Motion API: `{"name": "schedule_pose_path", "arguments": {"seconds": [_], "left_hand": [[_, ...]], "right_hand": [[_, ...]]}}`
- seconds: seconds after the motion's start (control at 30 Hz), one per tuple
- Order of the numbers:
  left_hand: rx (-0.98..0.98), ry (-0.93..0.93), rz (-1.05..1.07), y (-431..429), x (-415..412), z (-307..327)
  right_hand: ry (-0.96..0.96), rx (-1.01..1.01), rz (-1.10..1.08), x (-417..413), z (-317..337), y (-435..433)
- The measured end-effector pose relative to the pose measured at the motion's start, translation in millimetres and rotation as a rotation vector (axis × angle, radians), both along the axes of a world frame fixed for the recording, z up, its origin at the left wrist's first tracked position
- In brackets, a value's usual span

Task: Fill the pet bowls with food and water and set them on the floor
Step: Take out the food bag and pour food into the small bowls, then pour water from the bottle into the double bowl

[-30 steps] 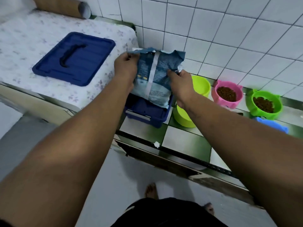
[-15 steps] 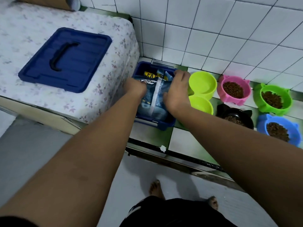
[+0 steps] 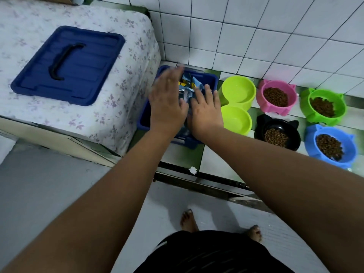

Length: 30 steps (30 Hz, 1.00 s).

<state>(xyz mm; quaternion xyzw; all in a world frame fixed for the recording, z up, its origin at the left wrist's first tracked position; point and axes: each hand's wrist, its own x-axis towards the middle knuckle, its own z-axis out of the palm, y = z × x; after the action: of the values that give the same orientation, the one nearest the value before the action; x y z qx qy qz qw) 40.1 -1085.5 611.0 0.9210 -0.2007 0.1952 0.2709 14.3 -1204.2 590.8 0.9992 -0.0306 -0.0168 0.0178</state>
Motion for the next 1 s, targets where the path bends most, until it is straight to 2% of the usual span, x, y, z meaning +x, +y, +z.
{"name": "schedule_pose_path", "arguments": {"seconds": [0.1,0.2,0.33,0.43,0.47,0.57,0.8,1.0], "left_hand": [[0.338,0.259,-0.245,2.4,13.3,-11.4],[0.545,0.529,-0.287,7.7,25.7,-26.2],[0.670,0.636,-0.270,3.4,34.6,-32.9],[0.708,0.633,-0.285,-3.8,37.5,-19.8],[0.672,0.597,-0.289,-5.6,36.1,-12.6],[0.406,0.490,-0.200,-16.6,26.6,7.3],[0.186,0.309,-0.312,-106.0,-8.4,32.8],[0.147,0.349,-0.440,-220.4,-67.3,25.5]], "right_hand": [[0.144,0.036,0.006,2.8,-3.6,-1.5],[0.205,0.013,0.032,5.0,-2.9,-4.2],[0.255,0.020,0.065,5.5,0.9,-7.4],[0.234,0.146,0.087,4.8,4.4,-9.3],[0.207,0.221,0.083,3.7,6.4,-11.5],[0.032,0.406,0.042,-4.6,14.1,-25.9],[-0.258,0.681,-0.011,-54.9,27.0,-114.5],[-0.390,0.630,-0.189,-141.1,28.9,-241.6]]}}
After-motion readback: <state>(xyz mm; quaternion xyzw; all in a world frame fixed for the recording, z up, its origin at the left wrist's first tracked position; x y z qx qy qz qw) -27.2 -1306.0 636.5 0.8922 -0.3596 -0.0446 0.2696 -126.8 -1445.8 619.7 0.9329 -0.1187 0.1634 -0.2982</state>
